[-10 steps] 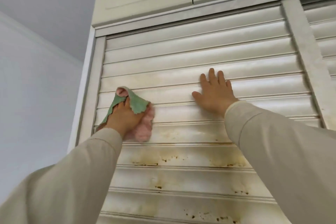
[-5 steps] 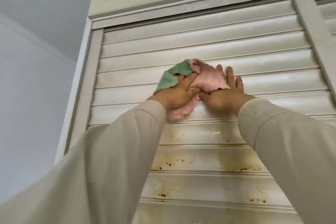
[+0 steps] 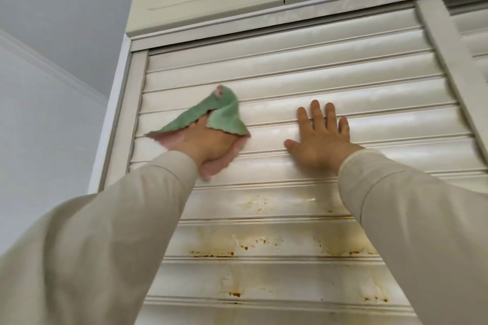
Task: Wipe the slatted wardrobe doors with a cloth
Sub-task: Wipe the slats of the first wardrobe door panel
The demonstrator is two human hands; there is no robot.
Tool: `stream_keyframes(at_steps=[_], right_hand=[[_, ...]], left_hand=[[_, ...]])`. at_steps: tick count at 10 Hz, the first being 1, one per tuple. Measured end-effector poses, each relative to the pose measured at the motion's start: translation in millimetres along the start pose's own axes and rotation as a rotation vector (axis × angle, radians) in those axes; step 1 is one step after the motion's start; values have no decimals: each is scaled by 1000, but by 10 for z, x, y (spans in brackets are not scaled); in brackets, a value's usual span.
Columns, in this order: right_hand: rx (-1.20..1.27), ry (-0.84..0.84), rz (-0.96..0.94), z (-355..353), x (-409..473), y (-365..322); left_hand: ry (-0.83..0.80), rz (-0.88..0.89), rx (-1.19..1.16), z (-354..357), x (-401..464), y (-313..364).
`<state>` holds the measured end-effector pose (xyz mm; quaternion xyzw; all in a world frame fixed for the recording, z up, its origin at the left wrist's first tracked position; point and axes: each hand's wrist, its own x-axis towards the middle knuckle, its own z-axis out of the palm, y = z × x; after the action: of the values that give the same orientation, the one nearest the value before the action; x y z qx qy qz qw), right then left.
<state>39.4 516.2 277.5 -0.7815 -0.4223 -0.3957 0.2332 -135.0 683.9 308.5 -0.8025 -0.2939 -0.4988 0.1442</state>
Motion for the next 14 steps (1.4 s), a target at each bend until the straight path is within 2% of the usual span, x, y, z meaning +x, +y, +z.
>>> stream_keyframes(at_steps=[1, 2, 3, 4, 5, 6, 7, 8, 9, 11, 13, 14], right_hand=[[17, -2, 19, -6, -3, -9], [37, 1, 18, -22, -8, 3], [-2, 5, -5, -27, -15, 32], [-10, 6, 0, -2, -15, 33], [-10, 16, 6, 11, 9, 23], [3, 17, 3, 18, 14, 26], [1, 26, -7, 18, 14, 29], [39, 18, -33, -33, -41, 34], [25, -14, -86, -164, -122, 118], [39, 58, -138, -276, -266, 550], [32, 186, -98, -228, -527, 1103], [31, 289, 32, -301, -616, 1481]], left_hand=[[-52, 329, -9, 3, -251, 685], [-113, 280, -194, 143, -128, 586], [48, 105, -386, 125, -194, 147], [200, -224, -428, -68, -305, -513], [159, -465, -215, -167, -303, -987], [-161, -422, -268, 104, -198, -710], [-196, -252, -95, 395, -173, -138], [-262, 16, -138, 208, -547, 737], [-94, 321, -60, 118, -742, 1298], [21, 54, -14, 122, -768, 607], [-107, -164, 16, 187, -989, 684], [-69, -254, -20, 279, -924, 797]])
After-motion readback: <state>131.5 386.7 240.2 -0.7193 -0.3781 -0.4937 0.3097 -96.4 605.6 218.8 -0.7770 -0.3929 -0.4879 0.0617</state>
